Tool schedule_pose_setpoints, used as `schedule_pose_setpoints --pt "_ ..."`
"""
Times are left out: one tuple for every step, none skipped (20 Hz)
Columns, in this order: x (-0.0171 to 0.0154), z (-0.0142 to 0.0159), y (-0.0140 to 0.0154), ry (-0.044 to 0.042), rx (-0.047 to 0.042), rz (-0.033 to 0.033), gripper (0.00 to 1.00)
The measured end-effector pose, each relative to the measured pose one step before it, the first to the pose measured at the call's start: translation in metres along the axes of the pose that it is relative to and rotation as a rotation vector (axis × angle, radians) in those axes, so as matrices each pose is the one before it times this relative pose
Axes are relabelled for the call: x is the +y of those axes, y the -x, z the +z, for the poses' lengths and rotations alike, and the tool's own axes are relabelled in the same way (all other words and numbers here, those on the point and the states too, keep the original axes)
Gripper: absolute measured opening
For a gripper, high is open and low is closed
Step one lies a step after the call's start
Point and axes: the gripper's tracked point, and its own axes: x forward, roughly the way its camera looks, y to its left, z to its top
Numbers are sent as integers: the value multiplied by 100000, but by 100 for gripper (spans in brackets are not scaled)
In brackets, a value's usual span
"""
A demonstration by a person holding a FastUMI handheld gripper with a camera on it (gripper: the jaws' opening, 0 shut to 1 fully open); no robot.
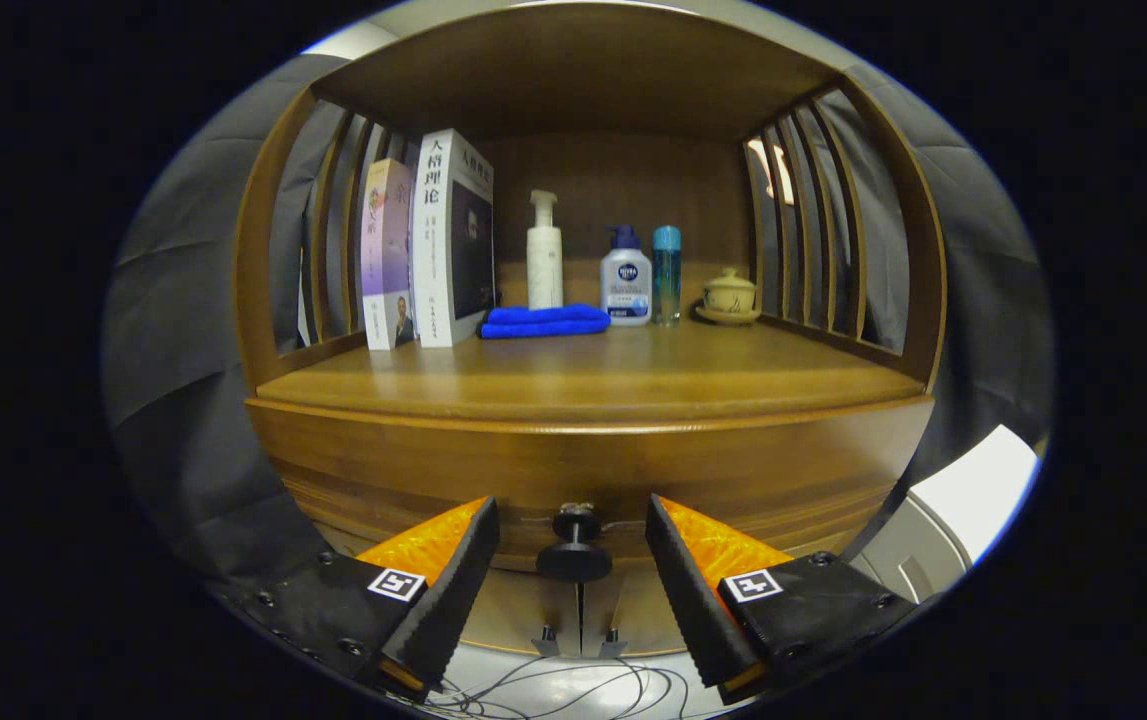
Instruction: Pull open the drawer, take out the items inside it, and place them on the countertop above the cabinet.
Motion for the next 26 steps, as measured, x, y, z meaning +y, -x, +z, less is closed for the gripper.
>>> schedule_pose_setpoints --pt "-135 -437 -136 10 1216 -226 90" --pt "32 -397 -328 69 1009 -42 89" --pt "-67 -345 -292 435 1015 -256 86" --pt "22 -538 -173 131 1524 211 84" --pt "-25 -577 -315 -305 1692 77 84" --pt "4 -212 -157 -1007 1130 376 84" --pt "251 -249 -45 -1161 952 831 74" --pt "246 -112 -183 -537 488 1231 63" --pt "-32 110 -149 430 -653 -543 56" --pt "-126 -213 -9 1388 506 24 48" --pt "-104 128 35 1338 -633 -88 42" --pt "-31 -3 523 -71 139 261 35" --pt "131 -147 -586 819 538 -228 29" --pt "-3 1 227 1298 730 -169 29" --pt "-86 -36 4 600 542 24 29" --pt "-62 -64 236 -17 -31 -169 29" --pt "-7 -153 293 20 -111 -223 29" --pt "-70 -124 430 526 -448 -268 29" --pt "-16 -231 462 607 -466 -147 29" --pt "4 -168 502 1175 -676 155 29" --pt "-80 -231 517 1178 -747 397 29" --pt "-41 -203 592 977 -503 271 29" --pt "22 -302 586 440 -307 477 29" --pt "54 -209 570 118 -43 407 29" --pt "29 -267 551 113 179 353 29" --pt "49 -181 586 -154 42 256 29"
